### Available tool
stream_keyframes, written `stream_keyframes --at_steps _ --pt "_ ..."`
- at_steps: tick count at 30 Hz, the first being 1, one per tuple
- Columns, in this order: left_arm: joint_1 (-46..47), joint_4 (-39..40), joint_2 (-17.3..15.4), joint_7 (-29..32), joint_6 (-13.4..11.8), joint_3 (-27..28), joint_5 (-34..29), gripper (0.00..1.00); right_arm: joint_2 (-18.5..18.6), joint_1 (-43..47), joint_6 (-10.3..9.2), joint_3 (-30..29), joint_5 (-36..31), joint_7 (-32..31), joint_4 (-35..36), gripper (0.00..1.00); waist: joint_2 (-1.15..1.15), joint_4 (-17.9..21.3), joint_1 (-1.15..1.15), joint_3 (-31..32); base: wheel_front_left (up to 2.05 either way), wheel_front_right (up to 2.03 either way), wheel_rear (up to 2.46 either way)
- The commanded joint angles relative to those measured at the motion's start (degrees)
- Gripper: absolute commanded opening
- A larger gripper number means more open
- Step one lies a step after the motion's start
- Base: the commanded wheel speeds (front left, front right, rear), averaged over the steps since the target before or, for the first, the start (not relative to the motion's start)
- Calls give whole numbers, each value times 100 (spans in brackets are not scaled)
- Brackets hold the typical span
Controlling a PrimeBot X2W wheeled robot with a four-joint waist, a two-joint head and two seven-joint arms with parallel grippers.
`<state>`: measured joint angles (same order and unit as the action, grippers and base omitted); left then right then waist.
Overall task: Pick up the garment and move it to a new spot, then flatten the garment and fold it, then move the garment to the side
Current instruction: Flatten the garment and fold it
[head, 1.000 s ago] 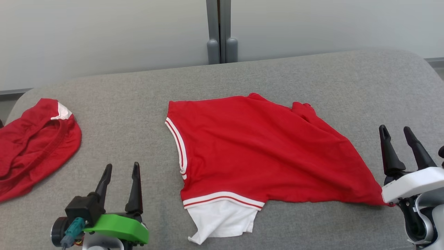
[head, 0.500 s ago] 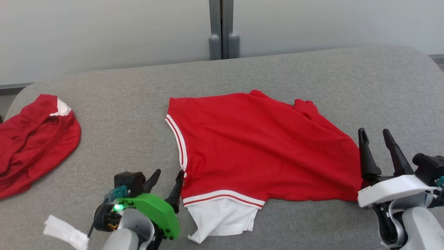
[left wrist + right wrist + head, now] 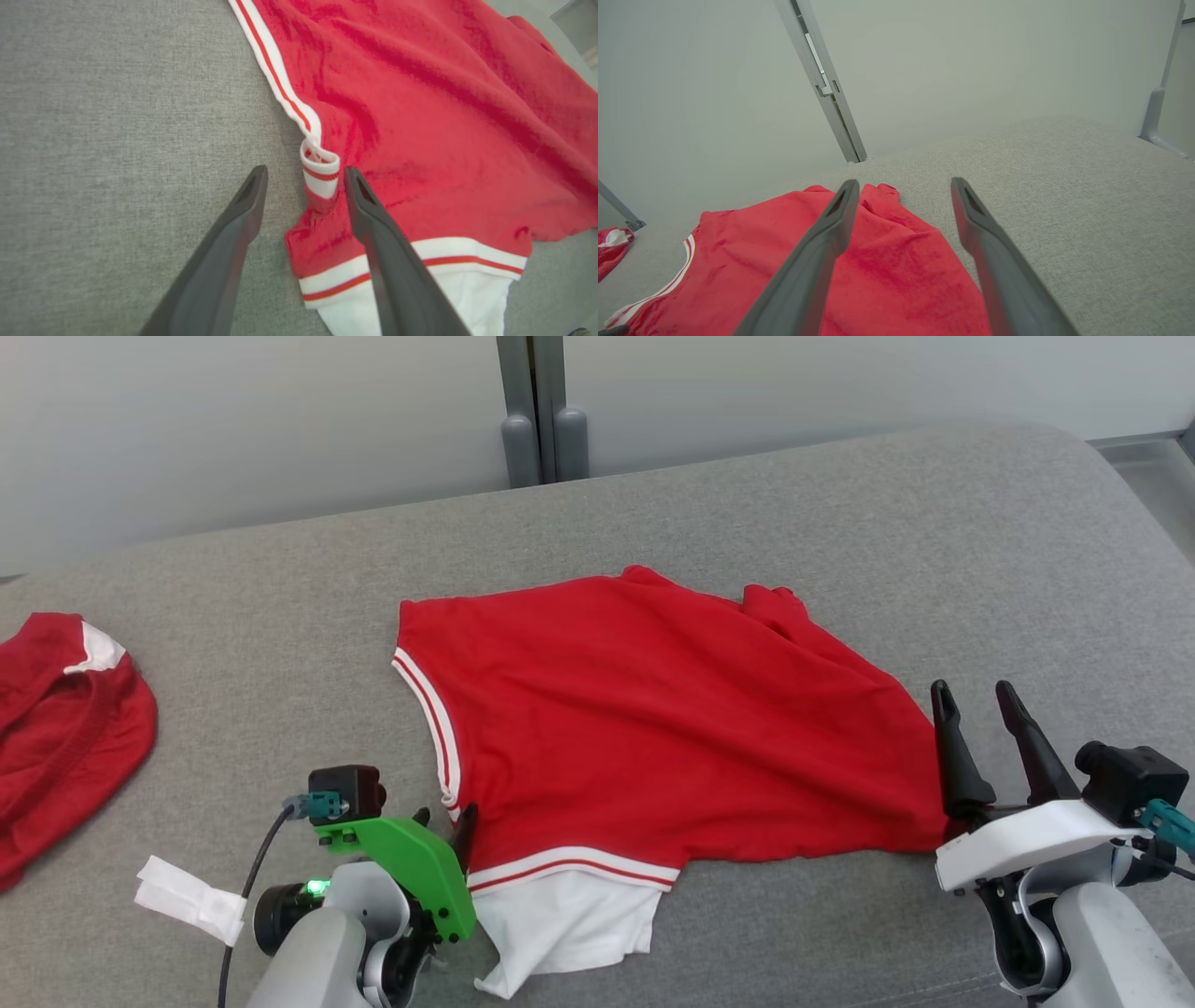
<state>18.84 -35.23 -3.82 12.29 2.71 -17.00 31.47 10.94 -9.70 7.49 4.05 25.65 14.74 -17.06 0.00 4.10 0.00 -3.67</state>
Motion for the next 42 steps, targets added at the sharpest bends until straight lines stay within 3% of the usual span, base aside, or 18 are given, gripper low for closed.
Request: stream_keyframes --at_steps 1,2,20,22,23,29,33,37,42 --pt "115 -125 16 -28 75 10 81 27 -21 -43 0 21 46 44 -32 100 0 26 0 -35 0 0 0" --pt "153 -192 14 -62 108 4 109 0 -26 -51 0 30 48 46 -37 100 0 28 0 -45 0 0 0" --pt "847 -1610 -372 -1320 38 455 165 0 55 -112 0 160 8 51 -63 100 0 -127 0 -68 0 0 0" --pt "924 -1772 -372 -1480 100 484 213 56 65 -114 0 170 3 51 -63 100 0 -135 0 -68 0 0 0" --pt "957 -1840 -403 -1562 140 470 193 100 70 -110 0 176 -4 51 -68 100 0 -137 0 -65 0 0 0" --pt "1058 -1734 -723 -2314 272 456 54 100 56 -56 0 148 -21 50 -21 100 0 -174 0 -33 0 0 0" --pt "872 -1148 -992 -2675 313 530 -92 100 44 35 0 114 -55 48 50 100 0 -216 0 48 0 0 0" --pt "462 -34 -1103 -2747 288 755 -272 100 27 169 0 103 -112 47 140 100 0 -288 0 162 0 0 0" --pt "-540 1571 -921 -2748 122 1322 -646 100 -84 289 0 186 -179 47 437 100 0 -337 0 357 0 0 0"
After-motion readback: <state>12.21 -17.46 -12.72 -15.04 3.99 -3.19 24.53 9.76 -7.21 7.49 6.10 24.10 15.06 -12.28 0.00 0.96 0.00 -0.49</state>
